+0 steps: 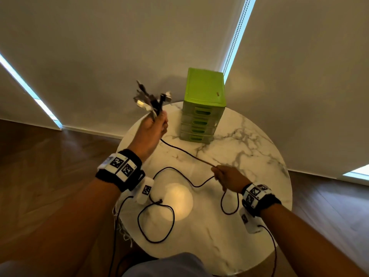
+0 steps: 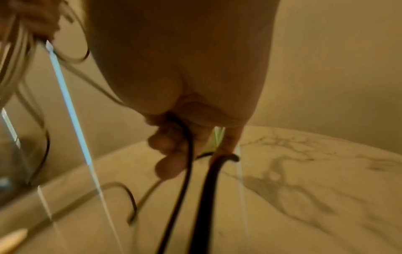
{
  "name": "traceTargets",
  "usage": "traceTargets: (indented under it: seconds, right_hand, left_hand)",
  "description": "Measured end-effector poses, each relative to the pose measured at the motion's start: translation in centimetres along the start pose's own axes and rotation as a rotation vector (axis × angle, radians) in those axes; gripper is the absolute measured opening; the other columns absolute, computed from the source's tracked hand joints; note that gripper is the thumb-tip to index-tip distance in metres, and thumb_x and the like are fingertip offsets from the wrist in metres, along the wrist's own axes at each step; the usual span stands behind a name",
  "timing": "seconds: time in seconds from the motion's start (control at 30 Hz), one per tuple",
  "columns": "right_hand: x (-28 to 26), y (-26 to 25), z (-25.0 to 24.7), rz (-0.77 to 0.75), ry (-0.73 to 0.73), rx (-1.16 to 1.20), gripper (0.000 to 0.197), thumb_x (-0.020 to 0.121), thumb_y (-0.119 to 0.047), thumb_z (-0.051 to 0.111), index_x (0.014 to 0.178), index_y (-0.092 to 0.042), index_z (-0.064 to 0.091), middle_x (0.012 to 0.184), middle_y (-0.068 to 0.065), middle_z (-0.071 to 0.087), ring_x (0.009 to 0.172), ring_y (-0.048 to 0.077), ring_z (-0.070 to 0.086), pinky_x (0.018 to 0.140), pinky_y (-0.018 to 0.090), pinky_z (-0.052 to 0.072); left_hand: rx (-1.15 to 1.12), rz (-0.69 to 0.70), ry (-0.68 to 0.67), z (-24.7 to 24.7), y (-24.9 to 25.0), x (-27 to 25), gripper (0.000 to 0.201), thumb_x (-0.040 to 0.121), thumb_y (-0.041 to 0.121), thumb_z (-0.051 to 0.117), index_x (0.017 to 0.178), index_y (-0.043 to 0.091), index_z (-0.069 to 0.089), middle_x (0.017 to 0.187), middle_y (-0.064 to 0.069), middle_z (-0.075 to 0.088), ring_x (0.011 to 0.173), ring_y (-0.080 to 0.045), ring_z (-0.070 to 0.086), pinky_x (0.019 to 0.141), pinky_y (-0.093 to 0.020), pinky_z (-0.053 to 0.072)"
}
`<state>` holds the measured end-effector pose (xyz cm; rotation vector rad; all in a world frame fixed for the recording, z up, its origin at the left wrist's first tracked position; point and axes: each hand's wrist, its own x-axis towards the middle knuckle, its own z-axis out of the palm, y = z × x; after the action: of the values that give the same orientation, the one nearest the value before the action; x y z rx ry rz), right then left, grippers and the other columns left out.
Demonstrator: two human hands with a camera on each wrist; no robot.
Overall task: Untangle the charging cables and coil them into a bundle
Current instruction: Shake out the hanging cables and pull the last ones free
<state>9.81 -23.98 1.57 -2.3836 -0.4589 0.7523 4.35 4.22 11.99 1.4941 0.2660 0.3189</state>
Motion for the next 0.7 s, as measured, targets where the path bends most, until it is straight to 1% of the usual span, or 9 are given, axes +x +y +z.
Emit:
traceTargets:
  seconds: [0.07,0.13,0.23,0.3,0.4,0.47,0.53,0.6,0.7]
  right_hand:
    - [0.7,-2.3,-1.3,-0.037,0.196,-0.03,0.047,0.105,-0.047,0.04,0.078,-0.015,0.061,0.065,-0.002,0.06,0.056,0.021,0.061,0.071,0.043,0.056]
    - [1.0,-5.4,-2.0,-0.148,0.357,-0.017,0.042,0.106,-0.042,0.039,0.076,-0.021,0.057,0.067,-0.006,0.06,0.059,0.019,0.06,0.072,0.038,0.052]
    - [0.6,-9.3,-1.7,-0.355,0.415,-0.032,0.032,0.108,-0.032,0.039,0.088,-0.017,0.059,0.078,-0.002,0.061,0.071,0.019,0.057,0.069,0.033,0.043]
    - [0.2,-10.6,-0.8,-0.465,0.398,-0.086,0.029,0.108,-0.028,0.039,0.097,-0.011,0.06,0.083,-0.002,0.06,0.072,0.017,0.057,0.066,0.03,0.041]
    - [-0.1,-11.1,-0.3,-0.544,0.411,-0.087,0.029,0.107,-0.029,0.04,0.102,-0.008,0.059,0.085,-0.004,0.059,0.072,0.013,0.055,0.064,0.024,0.038]
    - [-0.3,-11.4,-0.3,-0.573,0.365,-0.044,0.026,0.107,-0.028,0.04,0.105,-0.011,0.059,0.083,-0.007,0.059,0.07,0.006,0.055,0.063,0.016,0.039]
    - [-0.7,-11.6,-0.3,-0.554,0.218,0.006,0.022,0.108,-0.028,0.042,0.096,-0.017,0.057,0.074,-0.012,0.06,0.064,0.003,0.058,0.063,0.011,0.042]
    - [-1.1,-11.4,0.1,-0.467,0.013,0.012,0.029,0.108,-0.033,0.041,0.087,-0.018,0.056,0.068,-0.003,0.066,0.058,0.005,0.063,0.063,0.015,0.048]
    - [-1.7,-9.2,1.2,-0.3,-0.197,-0.041,0.036,0.106,-0.041,0.04,0.087,-0.017,0.058,0.068,0.003,0.068,0.059,0.011,0.064,0.067,0.021,0.05]
  left_hand:
    - [0.173,0.004,-0.071,1.2,-1.4,-0.9,0.031,0.108,0.03,0.044,0.08,0.021,0.052,0.064,0.009,0.049,0.057,-0.006,0.042,0.062,-0.024,0.037]
    - [0.282,-0.003,-0.127,2.6,-2.7,-1.8,0.033,0.106,0.04,0.044,0.081,0.024,0.057,0.069,0.009,0.055,0.064,-0.008,0.05,0.07,-0.033,0.044]
    - [0.305,-0.093,-0.128,4.1,-3.7,-2.2,0.043,0.1,0.06,0.043,0.089,0.028,0.069,0.083,0.007,0.07,0.082,-0.017,0.061,0.086,-0.041,0.05]
    - [0.246,-0.153,-0.132,4.6,-3.7,-2.3,0.048,0.095,0.07,0.043,0.09,0.031,0.07,0.081,0.009,0.07,0.081,-0.019,0.06,0.081,-0.038,0.051]
    - [0.136,-0.142,-0.131,4.8,-2.9,-2.5,0.032,0.101,0.053,0.05,0.088,0.029,0.067,0.067,0.017,0.063,0.064,0.001,0.053,0.068,-0.023,0.042]
    - [0.133,-0.12,-0.14,4.9,-2.7,-2.7,0.023,0.104,0.037,0.053,0.086,0.027,0.065,0.064,0.02,0.062,0.06,0.006,0.054,0.068,-0.021,0.041]
    - [0.109,-0.129,-0.12,4.8,-2.7,-2.4,0.021,0.104,0.03,0.051,0.087,0.025,0.062,0.065,0.016,0.061,0.062,0.003,0.054,0.068,-0.025,0.042]
    - [0.123,-0.138,-0.042,4.5,-2.8,-1.7,0.021,0.098,0.032,0.048,0.085,0.019,0.058,0.073,0.006,0.058,0.065,-0.01,0.051,0.069,-0.032,0.04]
    - [0.006,-0.151,0.105,3.3,-2.3,-0.1,0.018,0.104,0.02,0.04,0.093,0.014,0.052,0.086,-0.004,0.063,0.065,-0.013,0.059,0.054,-0.025,0.035]
